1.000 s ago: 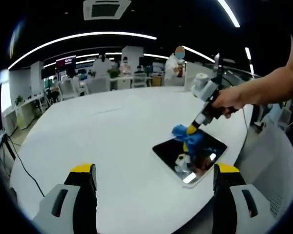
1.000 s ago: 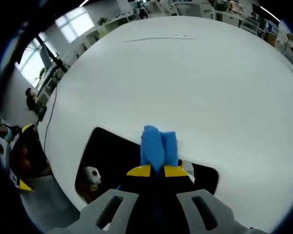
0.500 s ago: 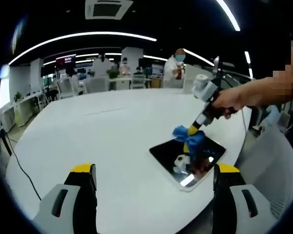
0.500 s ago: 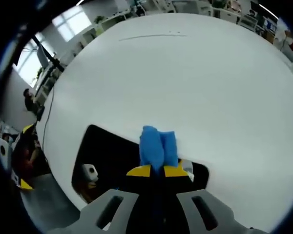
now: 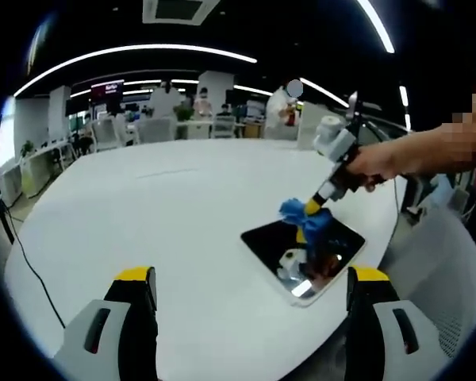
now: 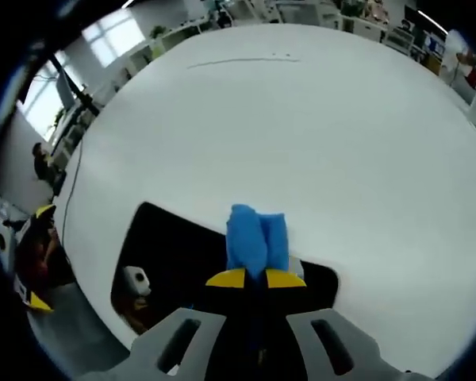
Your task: Wipe the mirror surface with the cleaning cloth until all visible marks leave the cleaned area.
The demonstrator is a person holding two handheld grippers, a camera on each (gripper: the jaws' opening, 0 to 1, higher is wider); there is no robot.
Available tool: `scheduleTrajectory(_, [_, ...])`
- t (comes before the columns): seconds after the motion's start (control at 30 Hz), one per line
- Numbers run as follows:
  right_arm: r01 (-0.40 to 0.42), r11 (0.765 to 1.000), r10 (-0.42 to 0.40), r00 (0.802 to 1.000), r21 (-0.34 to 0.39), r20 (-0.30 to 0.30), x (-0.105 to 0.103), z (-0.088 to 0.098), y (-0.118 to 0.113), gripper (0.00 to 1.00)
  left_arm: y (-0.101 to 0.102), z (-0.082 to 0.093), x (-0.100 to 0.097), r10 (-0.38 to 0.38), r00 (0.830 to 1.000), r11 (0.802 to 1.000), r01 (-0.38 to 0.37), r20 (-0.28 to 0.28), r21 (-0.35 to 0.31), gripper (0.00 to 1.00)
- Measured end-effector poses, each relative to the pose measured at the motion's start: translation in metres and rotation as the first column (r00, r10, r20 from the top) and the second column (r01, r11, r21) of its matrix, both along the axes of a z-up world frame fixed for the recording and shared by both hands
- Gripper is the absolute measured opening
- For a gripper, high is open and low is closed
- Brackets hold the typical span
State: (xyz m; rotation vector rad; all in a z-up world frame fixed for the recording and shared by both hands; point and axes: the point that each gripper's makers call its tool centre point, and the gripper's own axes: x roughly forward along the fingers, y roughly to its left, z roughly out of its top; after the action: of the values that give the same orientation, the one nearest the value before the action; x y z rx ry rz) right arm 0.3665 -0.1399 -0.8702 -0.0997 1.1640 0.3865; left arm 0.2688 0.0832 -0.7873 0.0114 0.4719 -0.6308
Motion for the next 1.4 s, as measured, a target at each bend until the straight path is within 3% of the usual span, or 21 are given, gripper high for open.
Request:
scheduleTrajectory(0.23, [0.033, 0.999, -0.033, 0.999, 0.009, 0.006, -0.003, -0.001, -0.001, 0.01, 0.001, -0.002, -0.002, 0.002, 1.0, 1.0, -0.002, -0.004, 0.016, 1.0])
scheduleTrajectory(0.33, [0.031, 0.999, -0.031, 1.0, 0.014, 0.0, -0.008, -0.001, -0.001, 0.01, 0.005, 0.004, 0.002, -0.003, 0.998, 0.994, -0.004, 0.066, 0.106, 1.0])
scheduleTrajectory(0.37, [0.033, 0.999, -0.033, 0.999, 0.018, -0.004, -0.009, -0.001, -0.001, 0.01, 0.005, 0.005, 0.002, -0.002, 0.997, 0.994, -0.006, 0.072, 0.109, 1.0])
scheduleTrajectory(0.5, [0.039, 0.999, -0.039, 0.999, 0.028, -0.006, -0.018, 0.001, 0.0, 0.01, 0.004, 0.001, 0.001, 0.001, 0.999, 0.996, -0.004, 0.043, 0.088, 1.0])
scheduleTrajectory(1.4, [0.055, 0.996, -0.053, 0.998, 0.068, -0.028, -0.062, 0.001, 0.002, 0.01, 0.0, -0.002, -0.002, -0.023, 0.999, 0.996, 0.02, 0.031, 0.093, 1.0])
